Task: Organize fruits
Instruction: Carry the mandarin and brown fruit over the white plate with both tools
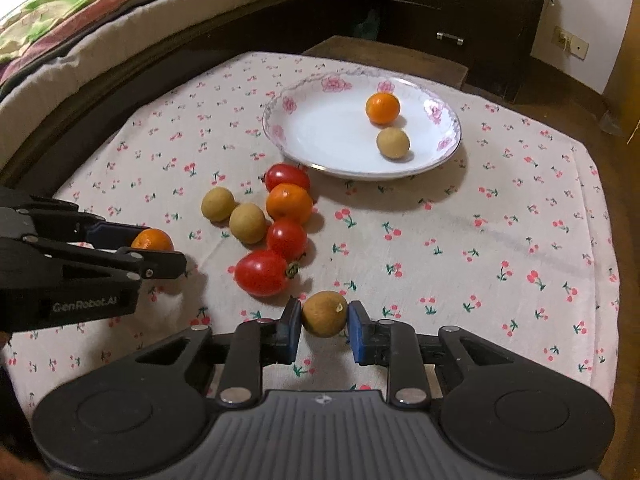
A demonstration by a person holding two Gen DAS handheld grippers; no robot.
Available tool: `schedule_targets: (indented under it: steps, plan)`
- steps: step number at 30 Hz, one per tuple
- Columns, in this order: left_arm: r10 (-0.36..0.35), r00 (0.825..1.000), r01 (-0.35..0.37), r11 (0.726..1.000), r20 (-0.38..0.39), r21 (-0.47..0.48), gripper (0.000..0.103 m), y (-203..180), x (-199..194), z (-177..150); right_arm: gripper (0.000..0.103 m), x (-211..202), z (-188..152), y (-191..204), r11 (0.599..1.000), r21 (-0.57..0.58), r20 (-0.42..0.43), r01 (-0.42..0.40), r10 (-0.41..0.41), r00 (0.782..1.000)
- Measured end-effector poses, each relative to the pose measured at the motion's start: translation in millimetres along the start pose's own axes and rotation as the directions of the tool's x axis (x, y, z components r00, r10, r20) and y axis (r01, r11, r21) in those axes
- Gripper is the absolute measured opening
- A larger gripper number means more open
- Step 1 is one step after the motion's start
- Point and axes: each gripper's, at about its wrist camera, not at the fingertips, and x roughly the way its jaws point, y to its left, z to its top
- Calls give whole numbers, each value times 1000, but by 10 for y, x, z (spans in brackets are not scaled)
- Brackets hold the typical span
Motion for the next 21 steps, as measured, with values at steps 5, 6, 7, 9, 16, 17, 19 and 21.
schedule_targets:
  steps: [5, 6, 7, 9, 16, 17, 19, 21]
  plan:
    - [-8, 1000, 7, 1000, 20, 6, 41, -44, -29, 98, 26, -41, 89, -37, 1000, 13, 24, 1, -1, 1000]
    - [-10, 1000, 10, 1000, 24, 7, 41, -56, -30, 124, 26, -47, 115, -48, 1000, 18, 30, 0, 0, 1000]
    - [-12, 1000, 12, 1000, 26, 6, 41, -66, -29, 154, 26, -46, 141, -58, 1000, 21, 34, -2, 1, 999]
    - [-18, 999, 18, 1000, 31, 4, 41, -94, -19, 228, 26, -47, 201, -80, 1000, 25, 43, 2, -3, 999]
    - [-22, 997, 20, 999, 74, 27, 41, -211, 21, 546, 27, -27, 471, -221, 999, 53, 85, 7, -12, 996]
    - [-20, 997, 19, 1000, 80, 23, 41, -205, 42, 608, 27, -17, 518, -256, 998, 57, 90, 12, -17, 996]
    - [-17, 996, 17, 1000, 83, 10, 41, -181, 89, 707, 27, 14, 591, -324, 998, 64, 96, 20, -26, 995]
    - [-16, 996, 16, 1000, 83, -2, 41, -158, 151, 792, 27, 62, 665, -395, 997, 77, 99, 20, -28, 995]
